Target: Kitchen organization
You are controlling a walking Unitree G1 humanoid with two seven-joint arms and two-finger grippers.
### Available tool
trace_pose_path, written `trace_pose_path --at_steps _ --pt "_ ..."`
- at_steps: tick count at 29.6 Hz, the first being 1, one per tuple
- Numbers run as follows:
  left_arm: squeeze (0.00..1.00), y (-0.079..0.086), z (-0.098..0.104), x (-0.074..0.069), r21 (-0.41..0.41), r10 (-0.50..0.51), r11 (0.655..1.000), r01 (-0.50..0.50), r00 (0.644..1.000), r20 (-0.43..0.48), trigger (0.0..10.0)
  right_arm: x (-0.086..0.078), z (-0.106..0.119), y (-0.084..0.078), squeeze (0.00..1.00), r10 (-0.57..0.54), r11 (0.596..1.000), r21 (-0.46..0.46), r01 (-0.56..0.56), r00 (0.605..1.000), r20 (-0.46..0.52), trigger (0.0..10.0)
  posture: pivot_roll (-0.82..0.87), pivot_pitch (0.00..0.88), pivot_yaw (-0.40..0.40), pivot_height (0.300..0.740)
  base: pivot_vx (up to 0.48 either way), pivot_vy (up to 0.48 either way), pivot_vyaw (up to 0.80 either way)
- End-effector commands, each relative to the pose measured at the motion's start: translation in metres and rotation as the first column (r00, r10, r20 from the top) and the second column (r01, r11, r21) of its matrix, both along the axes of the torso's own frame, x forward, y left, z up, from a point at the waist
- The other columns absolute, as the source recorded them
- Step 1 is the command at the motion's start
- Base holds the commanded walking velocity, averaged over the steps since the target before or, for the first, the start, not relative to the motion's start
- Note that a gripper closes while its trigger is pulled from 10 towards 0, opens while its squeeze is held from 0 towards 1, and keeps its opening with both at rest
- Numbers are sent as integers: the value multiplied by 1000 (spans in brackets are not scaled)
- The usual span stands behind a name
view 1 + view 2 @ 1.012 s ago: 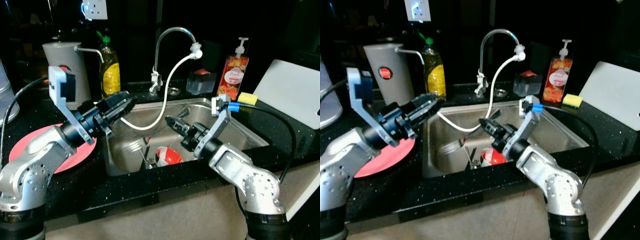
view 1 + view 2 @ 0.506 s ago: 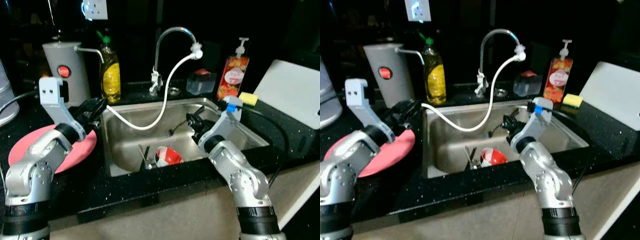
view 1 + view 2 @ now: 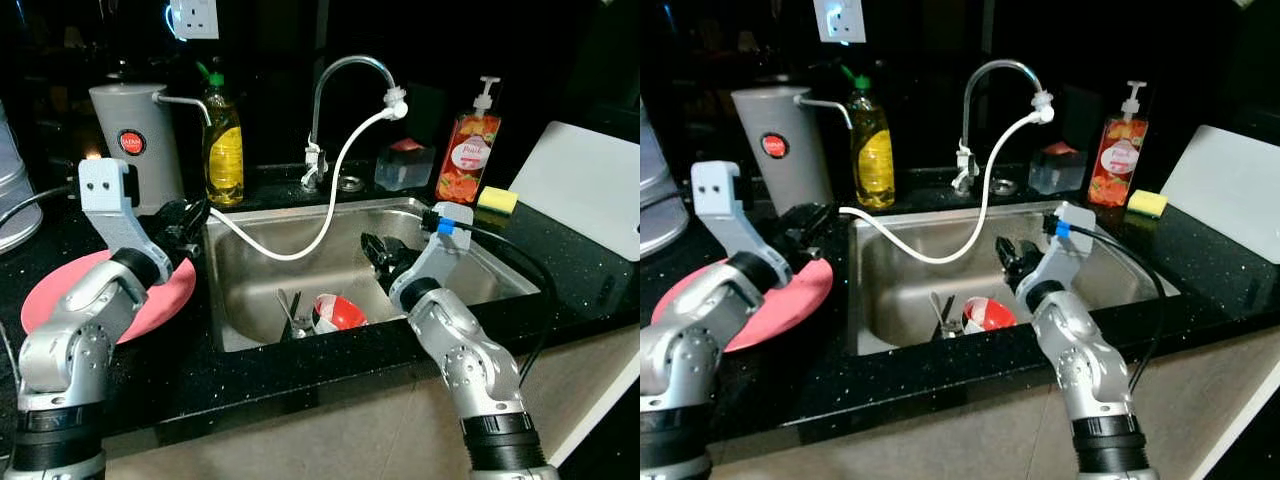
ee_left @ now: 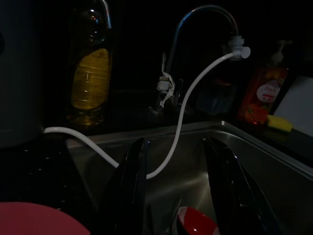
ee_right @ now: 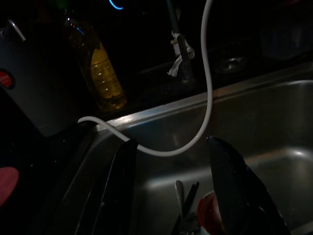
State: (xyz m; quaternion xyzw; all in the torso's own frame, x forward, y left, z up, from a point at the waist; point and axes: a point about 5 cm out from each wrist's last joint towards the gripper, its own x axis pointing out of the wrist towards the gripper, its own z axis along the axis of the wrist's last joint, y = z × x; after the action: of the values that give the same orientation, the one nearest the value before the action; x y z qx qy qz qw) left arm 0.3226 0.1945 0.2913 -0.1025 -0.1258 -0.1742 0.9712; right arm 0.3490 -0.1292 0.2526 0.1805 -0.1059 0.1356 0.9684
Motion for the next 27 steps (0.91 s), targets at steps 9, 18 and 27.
trace_pose_path --at_steps 9,18,27 --pt "0 -20 1 1 78 3 997 -5 1000 22 10000 -4 15 2 0 -10 1000 18 8 997 75 10000 -9 26 -12 740 0 0 0" --pt "0 -40 8 -4 102 2 995 -9 998 65 10000 -4 20 1 0 -11 1000 30 9 996 93 10000 4 35 -21 740 0 0 0" --pt "0 -38 13 -5 113 16 993 -25 997 79 10000 -7 25 2 0 -14 999 41 10 994 107 10000 11 41 -17 740 0 0 0"
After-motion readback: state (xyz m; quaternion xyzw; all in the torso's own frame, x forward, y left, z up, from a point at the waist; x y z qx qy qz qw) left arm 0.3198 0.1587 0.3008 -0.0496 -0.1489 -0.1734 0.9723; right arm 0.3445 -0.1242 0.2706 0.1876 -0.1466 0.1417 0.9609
